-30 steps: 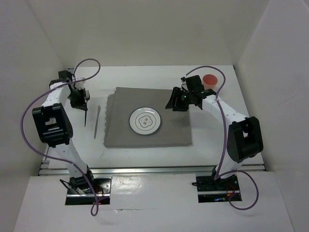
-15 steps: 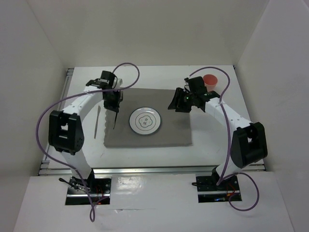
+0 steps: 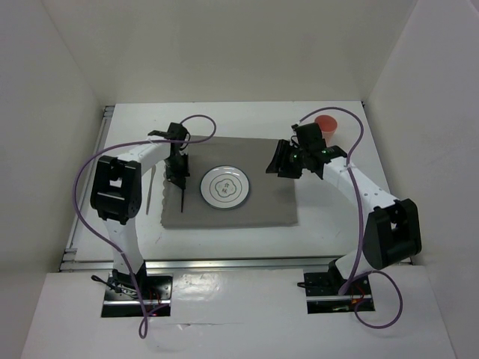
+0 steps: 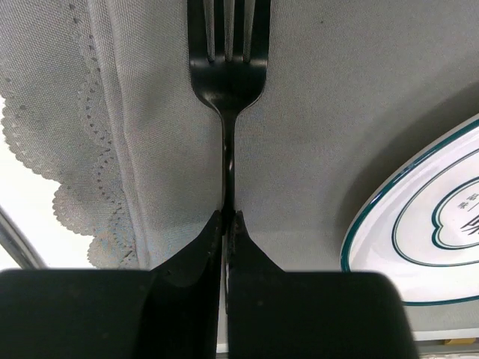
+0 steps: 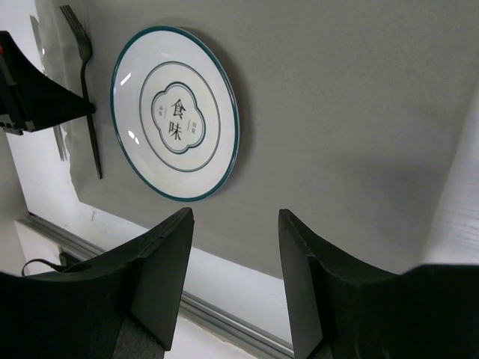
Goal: Set the dinner table for one person
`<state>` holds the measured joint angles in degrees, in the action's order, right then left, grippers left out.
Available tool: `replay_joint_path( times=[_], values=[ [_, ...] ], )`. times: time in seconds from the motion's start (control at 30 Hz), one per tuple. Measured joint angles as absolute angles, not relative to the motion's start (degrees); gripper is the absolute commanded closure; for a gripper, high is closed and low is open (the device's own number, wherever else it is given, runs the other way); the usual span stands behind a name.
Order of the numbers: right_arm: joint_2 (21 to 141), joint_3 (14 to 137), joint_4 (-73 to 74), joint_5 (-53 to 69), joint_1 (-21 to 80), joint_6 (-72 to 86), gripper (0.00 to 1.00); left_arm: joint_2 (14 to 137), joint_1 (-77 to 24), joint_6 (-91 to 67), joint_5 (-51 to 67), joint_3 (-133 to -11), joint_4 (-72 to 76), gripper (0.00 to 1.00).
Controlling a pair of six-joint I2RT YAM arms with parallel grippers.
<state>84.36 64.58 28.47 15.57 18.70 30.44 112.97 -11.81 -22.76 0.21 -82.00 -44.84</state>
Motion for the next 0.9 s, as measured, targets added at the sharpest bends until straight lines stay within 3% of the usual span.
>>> replay_joint_path(
  times=[0.9],
  values=[
    [81.08,63.61,30.04,12.67,18.7,30.79,0.42,114.8,-12.32,-22.74,0.8,-82.41,-44.51,1.0]
  ],
)
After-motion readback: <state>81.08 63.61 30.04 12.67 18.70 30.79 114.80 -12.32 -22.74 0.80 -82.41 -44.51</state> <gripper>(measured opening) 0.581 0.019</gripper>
